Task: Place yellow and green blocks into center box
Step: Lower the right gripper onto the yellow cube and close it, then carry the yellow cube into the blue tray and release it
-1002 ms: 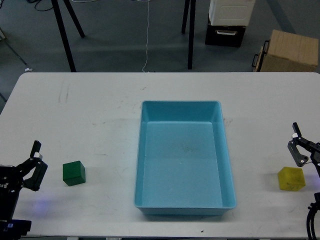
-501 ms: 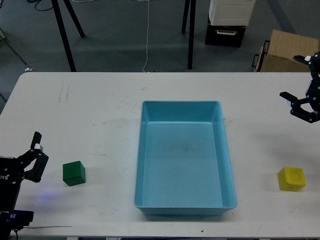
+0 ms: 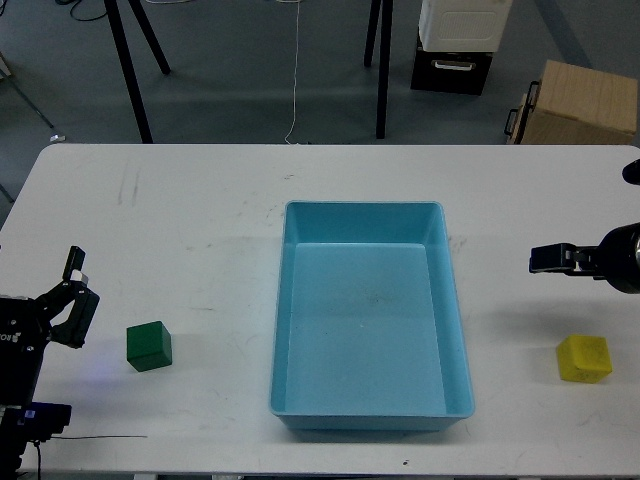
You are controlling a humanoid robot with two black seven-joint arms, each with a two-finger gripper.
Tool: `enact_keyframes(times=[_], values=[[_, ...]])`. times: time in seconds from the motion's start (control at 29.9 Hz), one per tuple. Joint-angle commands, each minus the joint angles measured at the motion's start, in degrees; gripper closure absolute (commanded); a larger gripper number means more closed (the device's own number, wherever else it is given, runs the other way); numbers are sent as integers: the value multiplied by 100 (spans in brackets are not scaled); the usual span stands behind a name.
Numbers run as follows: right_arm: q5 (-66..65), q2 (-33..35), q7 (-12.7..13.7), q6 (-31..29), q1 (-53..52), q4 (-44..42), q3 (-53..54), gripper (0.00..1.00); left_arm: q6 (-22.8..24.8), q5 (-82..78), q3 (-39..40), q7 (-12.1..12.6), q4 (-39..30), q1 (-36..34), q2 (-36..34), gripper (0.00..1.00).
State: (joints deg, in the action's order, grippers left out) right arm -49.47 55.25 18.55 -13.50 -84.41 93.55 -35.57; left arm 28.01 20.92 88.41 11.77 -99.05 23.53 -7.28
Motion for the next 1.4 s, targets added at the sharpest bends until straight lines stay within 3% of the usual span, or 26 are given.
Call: enact_keyframes(times=[0.0,0.57,0.63,0.8,1.07,1.37], values=[[-212,3,0,57,678,23,75,0,-1,0,1,0,9,-6,8,0],[-221,-41,9,418,1260,32,507,3,-1,0,-8,0,70,20,-1,0],[-221,-23,35,418,1260,49,507,18,-1,0,-8,0,70,29,-1,0],[-353,-5,298,426,1260,146,498,75,-1,0,-8,0,70,38,-1,0],[-327,170,325,444,1261,199,638,100,-1,0,-8,0,70,20,-1,0],[278,285,228,444,796,436,1964,100,-1,0,-8,0,79,20,-10,0]])
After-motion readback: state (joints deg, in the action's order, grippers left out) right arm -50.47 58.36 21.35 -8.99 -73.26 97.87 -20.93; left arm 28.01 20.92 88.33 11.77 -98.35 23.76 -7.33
